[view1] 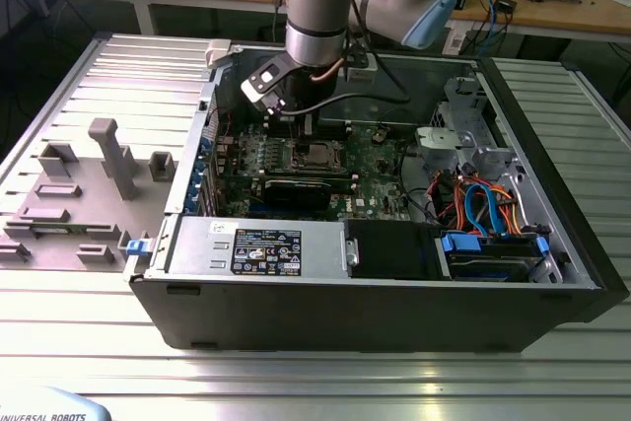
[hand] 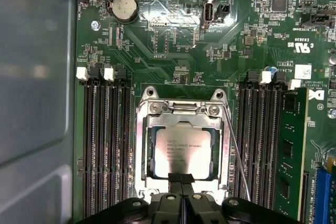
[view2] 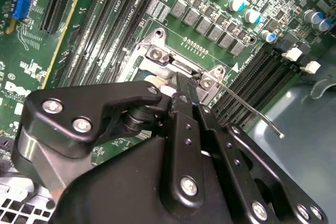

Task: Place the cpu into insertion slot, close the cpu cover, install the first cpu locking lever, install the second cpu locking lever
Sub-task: 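Close the cpu cover, then install the first cpu locking lever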

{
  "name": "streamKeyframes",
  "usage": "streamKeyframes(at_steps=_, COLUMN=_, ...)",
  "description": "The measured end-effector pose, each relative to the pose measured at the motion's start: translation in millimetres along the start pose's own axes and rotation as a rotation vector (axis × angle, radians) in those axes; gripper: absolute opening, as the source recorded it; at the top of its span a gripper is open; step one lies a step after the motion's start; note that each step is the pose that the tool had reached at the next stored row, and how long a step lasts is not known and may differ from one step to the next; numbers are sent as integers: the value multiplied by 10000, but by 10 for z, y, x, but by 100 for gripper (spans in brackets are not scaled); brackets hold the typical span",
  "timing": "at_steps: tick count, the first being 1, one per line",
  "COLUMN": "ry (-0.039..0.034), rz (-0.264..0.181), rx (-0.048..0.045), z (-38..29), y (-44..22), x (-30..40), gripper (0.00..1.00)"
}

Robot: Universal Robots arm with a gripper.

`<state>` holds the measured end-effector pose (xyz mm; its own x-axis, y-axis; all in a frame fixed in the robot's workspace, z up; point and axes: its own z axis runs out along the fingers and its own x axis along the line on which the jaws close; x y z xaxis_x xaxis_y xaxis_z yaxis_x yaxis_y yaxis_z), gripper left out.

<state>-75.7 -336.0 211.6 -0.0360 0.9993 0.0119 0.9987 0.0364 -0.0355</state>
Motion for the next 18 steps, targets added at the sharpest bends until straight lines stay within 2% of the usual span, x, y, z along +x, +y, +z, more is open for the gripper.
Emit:
streamKeyframes(at_steps=2, ry=-2, rz=1, rx=1, z=-2, y=38, x=-2, gripper=11)
streamKeyframes(at_steps=5, ry=-2, rz=0, rx=1, z=-4, y=164, x=-6, gripper=11)
streamKeyframes(at_steps=9, ry=-2, rz=-1, rx=1, z=-7, y=237, x=-9, gripper=11)
streamKeyframes(at_steps=18, ry=-2, rz=-18, rx=1, z=-8, y=256, x=-10, gripper=11)
